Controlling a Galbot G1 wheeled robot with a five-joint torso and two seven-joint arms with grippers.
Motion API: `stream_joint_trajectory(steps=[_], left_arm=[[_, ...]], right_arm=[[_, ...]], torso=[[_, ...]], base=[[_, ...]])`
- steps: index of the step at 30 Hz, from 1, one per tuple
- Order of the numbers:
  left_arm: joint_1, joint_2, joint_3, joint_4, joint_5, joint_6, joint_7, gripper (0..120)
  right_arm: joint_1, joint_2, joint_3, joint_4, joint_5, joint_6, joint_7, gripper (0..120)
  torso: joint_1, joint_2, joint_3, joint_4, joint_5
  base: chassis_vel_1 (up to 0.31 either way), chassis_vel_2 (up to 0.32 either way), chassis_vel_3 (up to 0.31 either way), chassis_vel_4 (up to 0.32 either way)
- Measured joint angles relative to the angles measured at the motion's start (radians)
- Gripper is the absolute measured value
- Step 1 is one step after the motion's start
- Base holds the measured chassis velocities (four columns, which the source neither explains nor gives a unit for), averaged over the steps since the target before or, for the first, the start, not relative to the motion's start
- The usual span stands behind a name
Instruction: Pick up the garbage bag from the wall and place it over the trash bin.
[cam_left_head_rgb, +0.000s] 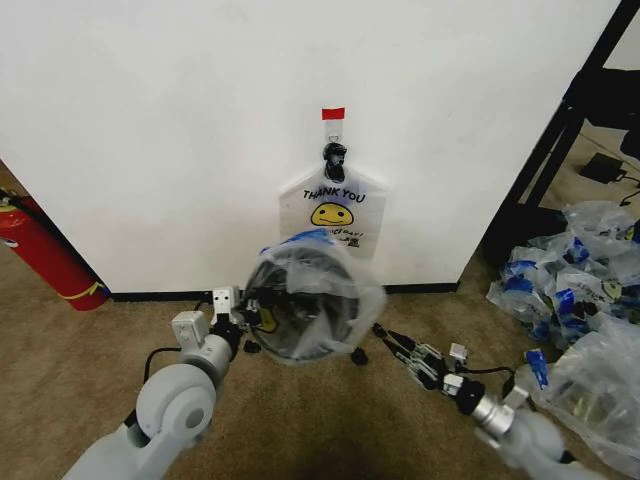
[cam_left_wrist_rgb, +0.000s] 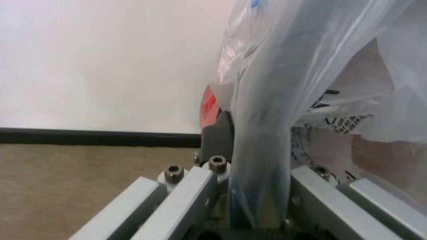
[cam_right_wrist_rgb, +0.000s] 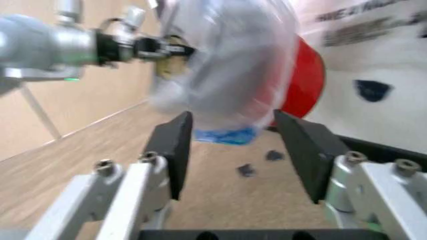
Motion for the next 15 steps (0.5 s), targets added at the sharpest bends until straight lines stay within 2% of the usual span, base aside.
stream_joint_trajectory(steps=[3, 5, 8, 9, 11, 12, 14, 15], left_arm=[[0.017, -0.014, 0.009, 0.038, 0.144, -0.033, 0.007, 0], [0.026, -0.024, 0.01, 0.049, 0.223, -0.054, 0.022, 0], [0.038, -0.042, 0.016, 0.052, 0.329, -0.078, 0.046, 0], [0.038, -0.042, 0.016, 0.052, 0.329, -0.078, 0.046, 0], [0.04, -0.051, 0.02, 0.049, 0.356, -0.079, 0.051, 0], [0.04, -0.06, 0.024, 0.047, 0.368, -0.079, 0.052, 0], [0.036, -0.077, 0.033, 0.052, 0.376, -0.075, 0.052, 0], [0.036, -0.077, 0.033, 0.052, 0.376, -0.075, 0.052, 0]], right_arm=[[-0.027, -0.001, -0.02, 0.088, 0.033, -0.003, 0.012, 61], [-0.046, 0.003, -0.064, 0.174, 0.041, 0.018, 0.124, 68], [-0.06, 0.011, -0.196, 0.353, -0.008, 0.058, 0.488, 82], [-0.06, 0.011, -0.196, 0.353, -0.008, 0.058, 0.488, 82], [-0.048, 0.014, -0.281, 0.417, -0.071, 0.069, 0.687, 90], [-0.034, 0.018, -0.338, 0.442, -0.115, 0.074, 0.794, 91], [-0.004, 0.03, -0.446, 0.453, -0.203, 0.085, 0.938, 83], [-0.004, 0.03, -0.446, 0.453, -0.203, 0.085, 0.938, 83]], torso=[[0.0, 0.0, 0.0, 0.0001, -0.0001], [0.0, 0.0, 0.0, 0.0006, -0.0001], [0.0, 0.0, 0.0, 0.0003, -0.0002], [0.0, 0.0, 0.0, 0.0003, -0.0002], [0.0, 0.0, 0.0, 0.0002, -0.0003], [0.0, 0.0, 0.0, 0.0003, -0.0002], [0.0, 0.0, 0.0, 0.0004, -0.0001], [0.0, 0.0, 0.0, 0.0004, -0.0001]], base=[[0.0, 0.0, 0.0, 0.0], [0.0, 0.0, 0.0, 0.0], [0.0, 0.0, 0.0, 0.0], [0.0, 0.0, 0.0, 0.0], [0.0, 0.0, 0.0, 0.0], [0.0, 0.0, 0.0, 0.0], [0.0, 0.0, 0.0, 0.0], [0.0, 0.0, 0.0, 0.0]])
